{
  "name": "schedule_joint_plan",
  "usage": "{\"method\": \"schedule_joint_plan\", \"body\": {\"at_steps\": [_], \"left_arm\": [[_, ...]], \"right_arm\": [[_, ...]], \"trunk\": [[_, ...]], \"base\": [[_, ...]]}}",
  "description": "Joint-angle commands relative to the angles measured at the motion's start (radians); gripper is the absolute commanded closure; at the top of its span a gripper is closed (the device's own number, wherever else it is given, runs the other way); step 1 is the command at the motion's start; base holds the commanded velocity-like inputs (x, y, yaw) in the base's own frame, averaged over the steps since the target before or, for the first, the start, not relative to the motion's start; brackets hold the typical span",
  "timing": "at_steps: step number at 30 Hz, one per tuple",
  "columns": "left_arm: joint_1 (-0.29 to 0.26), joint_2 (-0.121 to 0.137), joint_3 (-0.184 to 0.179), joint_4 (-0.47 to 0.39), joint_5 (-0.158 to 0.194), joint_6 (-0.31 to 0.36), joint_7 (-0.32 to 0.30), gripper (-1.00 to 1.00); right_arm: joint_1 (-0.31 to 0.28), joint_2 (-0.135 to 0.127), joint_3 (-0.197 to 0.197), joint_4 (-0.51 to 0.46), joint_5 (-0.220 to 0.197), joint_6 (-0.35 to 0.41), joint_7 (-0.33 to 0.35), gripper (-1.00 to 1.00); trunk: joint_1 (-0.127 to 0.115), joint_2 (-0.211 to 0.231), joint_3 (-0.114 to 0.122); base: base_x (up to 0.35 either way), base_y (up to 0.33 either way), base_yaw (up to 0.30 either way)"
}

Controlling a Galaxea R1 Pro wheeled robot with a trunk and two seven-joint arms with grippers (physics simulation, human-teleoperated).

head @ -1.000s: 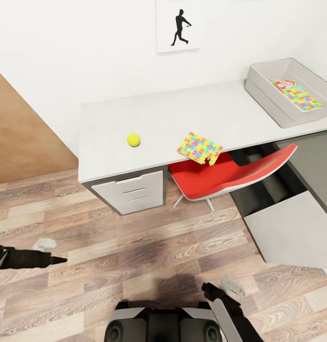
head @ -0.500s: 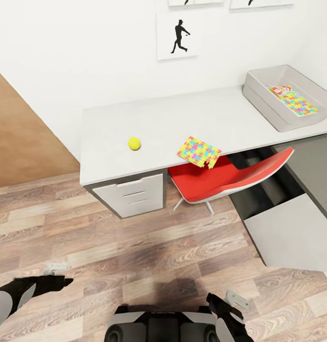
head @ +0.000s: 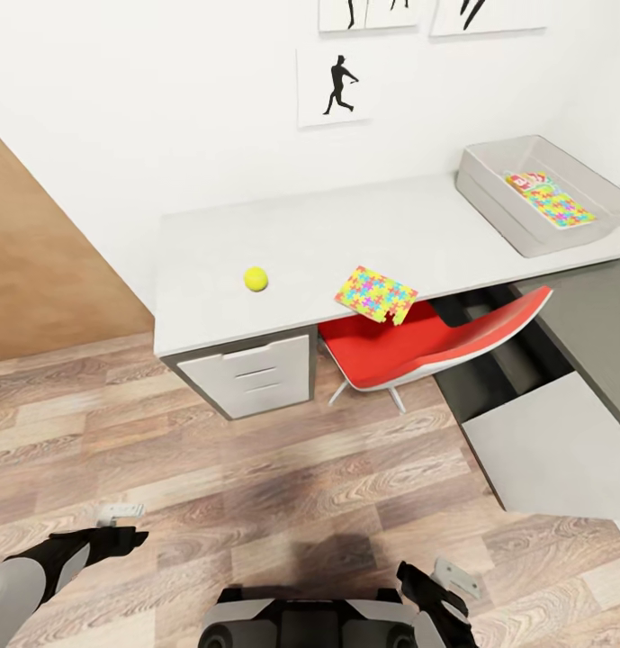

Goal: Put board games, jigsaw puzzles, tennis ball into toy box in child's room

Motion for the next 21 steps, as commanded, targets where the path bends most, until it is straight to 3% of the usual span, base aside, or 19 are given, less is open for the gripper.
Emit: {"method": "schedule_joint_plan", "body": {"at_steps": [1,4,8,12,21], "left_arm": [[-0.001,-0.003,0.01,0.001,-0.008,0.002,-0.003,-1.0],[-0.001,-0.011,0.014,0.001,-0.007,0.004,-0.002,-1.0],[-0.001,-0.021,0.02,0.0,-0.007,0.004,0.0,-1.0],[-0.001,-0.027,0.023,-0.005,-0.006,0.005,0.004,-1.0],[-0.001,-0.036,0.019,-0.062,-0.008,0.007,0.018,-1.0]], "right_arm": [[0.0,-0.015,0.0,-0.004,-0.009,0.007,0.004,-1.0],[0.0,-0.071,-0.013,-0.006,-0.024,0.012,0.059,-1.0],[0.0,-0.112,-0.038,-0.006,-0.077,0.016,0.132,-1.0],[-0.001,-0.122,-0.062,-0.006,-0.103,0.022,0.155,-1.0],[0.0,-0.122,-0.094,-0.008,-0.108,0.076,0.163,-1.0]], "trunk": [[0.001,-0.002,0.0],[0.001,-0.002,0.005],[0.001,-0.002,0.012],[0.001,-0.002,0.019],[0.001,-0.002,0.031]], "base": [[0.0,0.0,0.0],[0.0,0.0,0.0],[0.0,0.0,0.0],[0.0,0.0,0.0],[0.0,0.0,0.0]]}}
